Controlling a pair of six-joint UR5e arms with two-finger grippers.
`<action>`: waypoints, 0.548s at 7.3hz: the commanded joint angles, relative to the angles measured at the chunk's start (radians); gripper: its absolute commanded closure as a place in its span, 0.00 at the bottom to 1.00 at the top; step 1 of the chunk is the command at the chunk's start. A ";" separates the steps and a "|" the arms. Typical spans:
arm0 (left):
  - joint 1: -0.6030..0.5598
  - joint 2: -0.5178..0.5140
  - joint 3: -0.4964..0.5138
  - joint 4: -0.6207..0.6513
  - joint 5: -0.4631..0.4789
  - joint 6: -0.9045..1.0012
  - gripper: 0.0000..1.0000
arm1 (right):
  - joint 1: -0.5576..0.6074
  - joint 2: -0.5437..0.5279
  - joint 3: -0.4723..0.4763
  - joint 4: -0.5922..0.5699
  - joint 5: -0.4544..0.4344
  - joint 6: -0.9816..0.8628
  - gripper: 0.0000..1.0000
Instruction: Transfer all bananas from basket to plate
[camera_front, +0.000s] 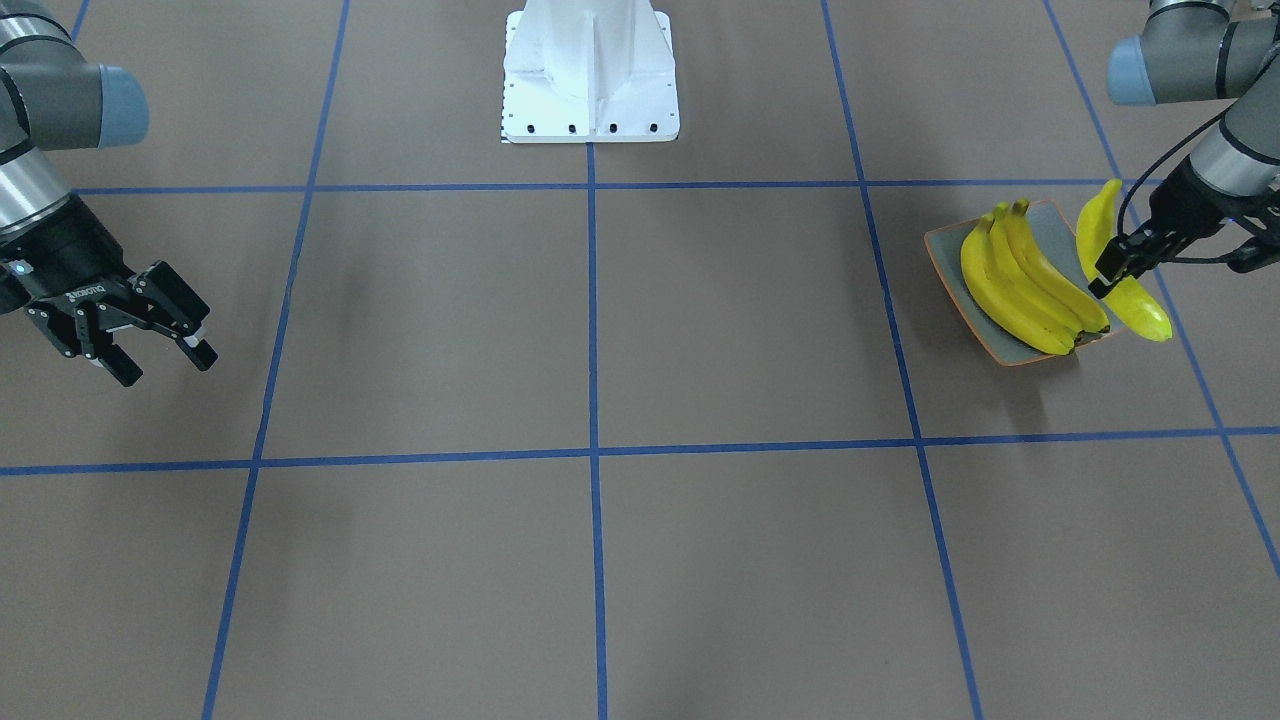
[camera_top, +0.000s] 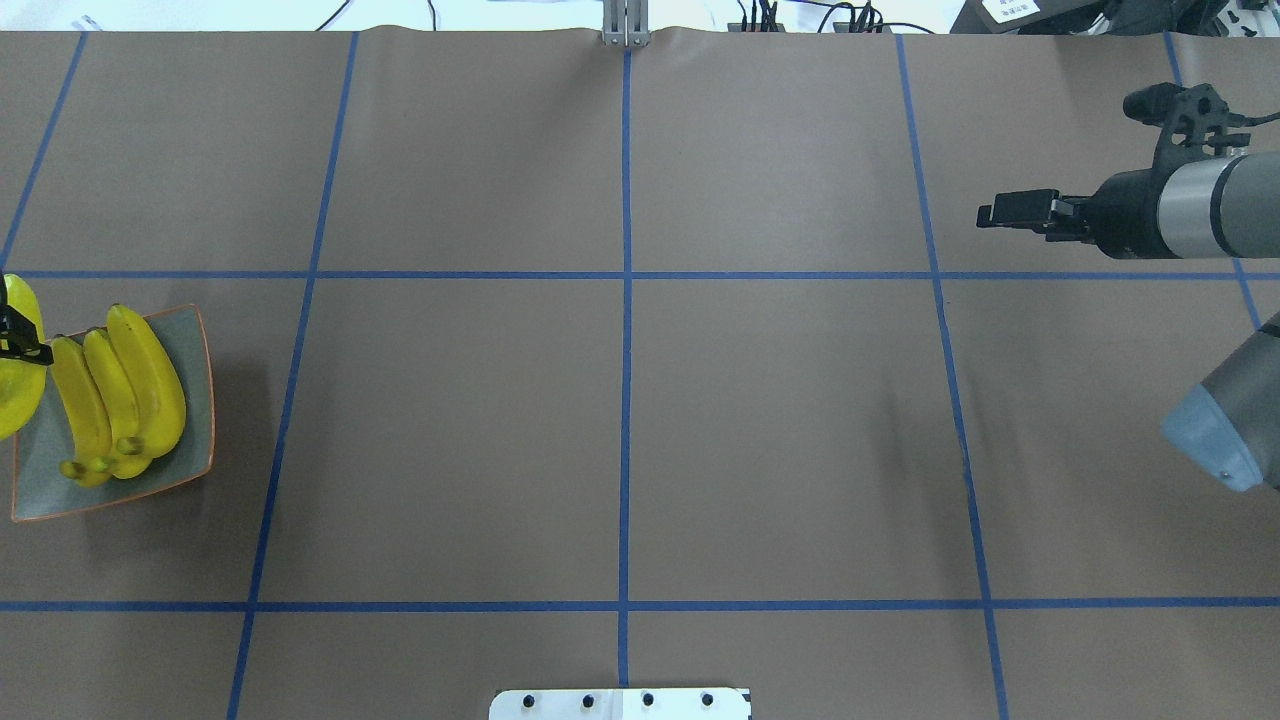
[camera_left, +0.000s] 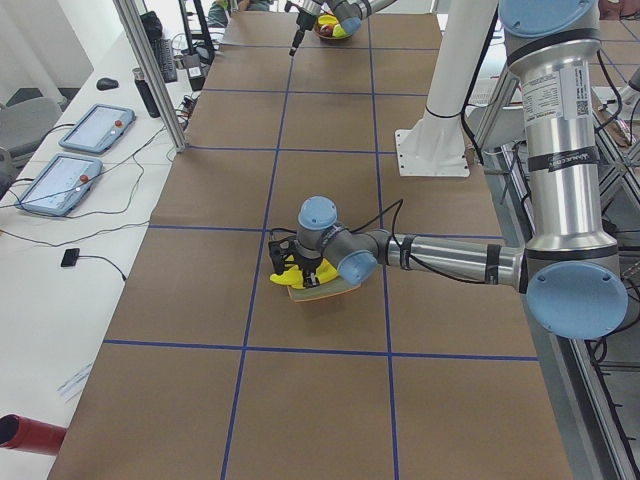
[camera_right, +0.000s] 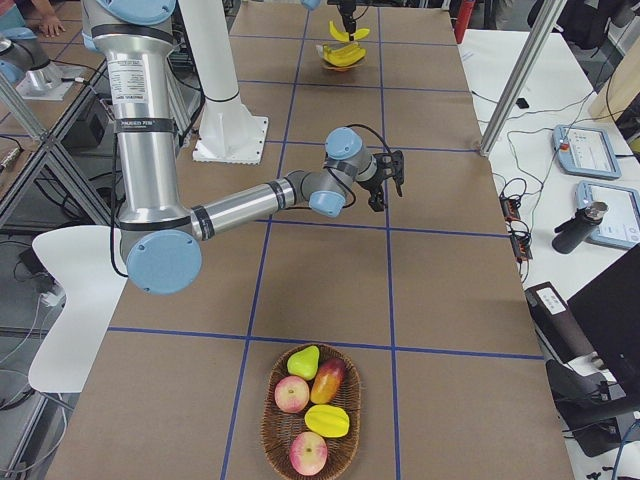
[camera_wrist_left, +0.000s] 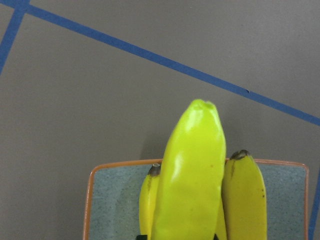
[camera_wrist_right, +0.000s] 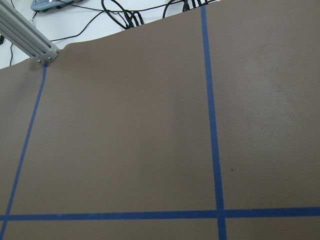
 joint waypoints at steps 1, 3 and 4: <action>0.028 0.044 -0.033 0.077 0.041 -0.001 1.00 | 0.010 0.004 -0.001 -0.039 0.005 -0.013 0.00; 0.045 0.063 -0.107 0.187 0.039 -0.009 1.00 | 0.094 0.011 -0.001 -0.151 0.109 -0.179 0.00; 0.048 0.061 -0.110 0.198 0.038 -0.012 1.00 | 0.143 0.014 0.001 -0.211 0.159 -0.241 0.00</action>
